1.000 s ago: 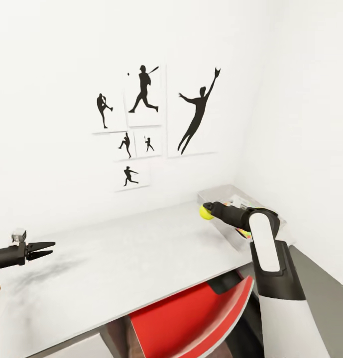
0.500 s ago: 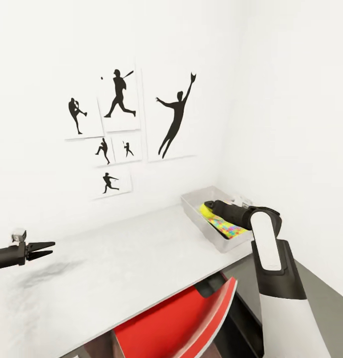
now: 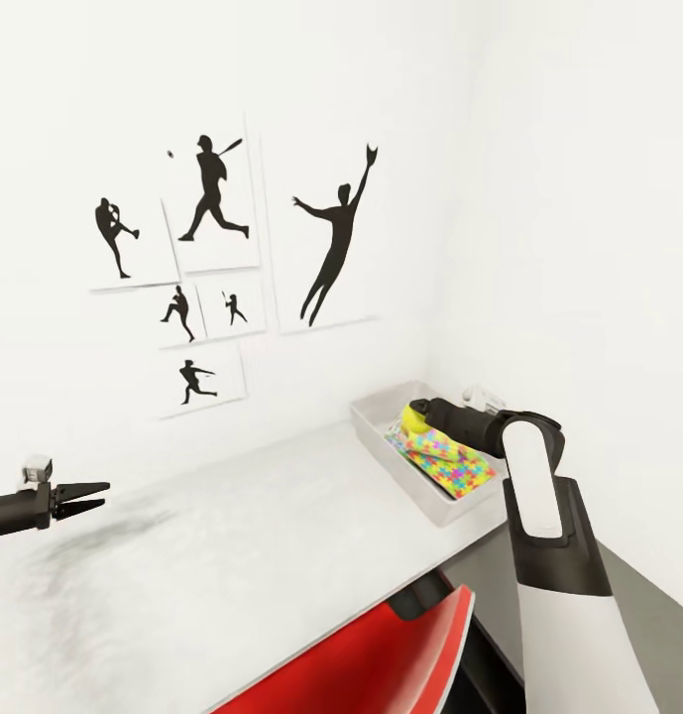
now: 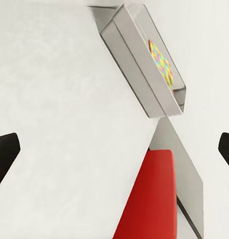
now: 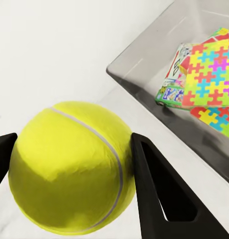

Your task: Put all the toys in the child's room - the three board games (two on the bed and one on the table), the two jigsaw puzzles on the table, and the tennis ball on the table - inside the toy box on the table in the child's room.

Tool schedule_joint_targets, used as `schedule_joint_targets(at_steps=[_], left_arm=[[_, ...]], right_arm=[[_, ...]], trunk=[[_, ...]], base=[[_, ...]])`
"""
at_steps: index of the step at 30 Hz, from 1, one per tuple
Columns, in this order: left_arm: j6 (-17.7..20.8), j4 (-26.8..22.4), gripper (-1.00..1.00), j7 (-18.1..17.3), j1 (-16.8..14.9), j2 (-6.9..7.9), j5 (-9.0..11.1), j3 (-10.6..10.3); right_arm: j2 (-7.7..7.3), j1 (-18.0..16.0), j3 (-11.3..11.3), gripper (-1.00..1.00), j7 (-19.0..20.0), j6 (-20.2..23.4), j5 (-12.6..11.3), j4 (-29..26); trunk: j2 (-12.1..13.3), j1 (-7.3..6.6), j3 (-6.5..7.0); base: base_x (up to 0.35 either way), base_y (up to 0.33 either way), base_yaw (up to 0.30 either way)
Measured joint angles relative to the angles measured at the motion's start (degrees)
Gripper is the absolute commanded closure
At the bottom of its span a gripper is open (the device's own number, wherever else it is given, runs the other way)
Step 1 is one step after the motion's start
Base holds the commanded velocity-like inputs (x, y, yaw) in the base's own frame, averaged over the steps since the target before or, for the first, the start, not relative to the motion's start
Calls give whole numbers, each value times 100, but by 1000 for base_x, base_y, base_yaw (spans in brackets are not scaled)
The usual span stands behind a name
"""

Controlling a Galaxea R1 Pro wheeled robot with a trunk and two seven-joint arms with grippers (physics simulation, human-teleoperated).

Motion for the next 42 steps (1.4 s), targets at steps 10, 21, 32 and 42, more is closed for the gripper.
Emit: schedule_joint_targets(at_steps=[10,21,32,42], left_arm=[[0,0,-100,0,0,0,2,0],[0,0,-100,0,1,0,2,0],[0,2,-100,0,9,0,2,-4],[0,1,-100,0,9,0,2,-7]], right_arm=[[1,6,0,100,0,-10,5,0],[2,50,3,100,-7,-13,9,4],[5,31,-1,100,-7,-6,5,22],[35,-399,43,100,-1256,51,-3,251]], trunk=[[0,0,-54],[0,-1,-56],[0,1,-56],[0,1,-56]], base=[[115,33,0],[100,1,0],[76,-7,0],[1,0,0]])
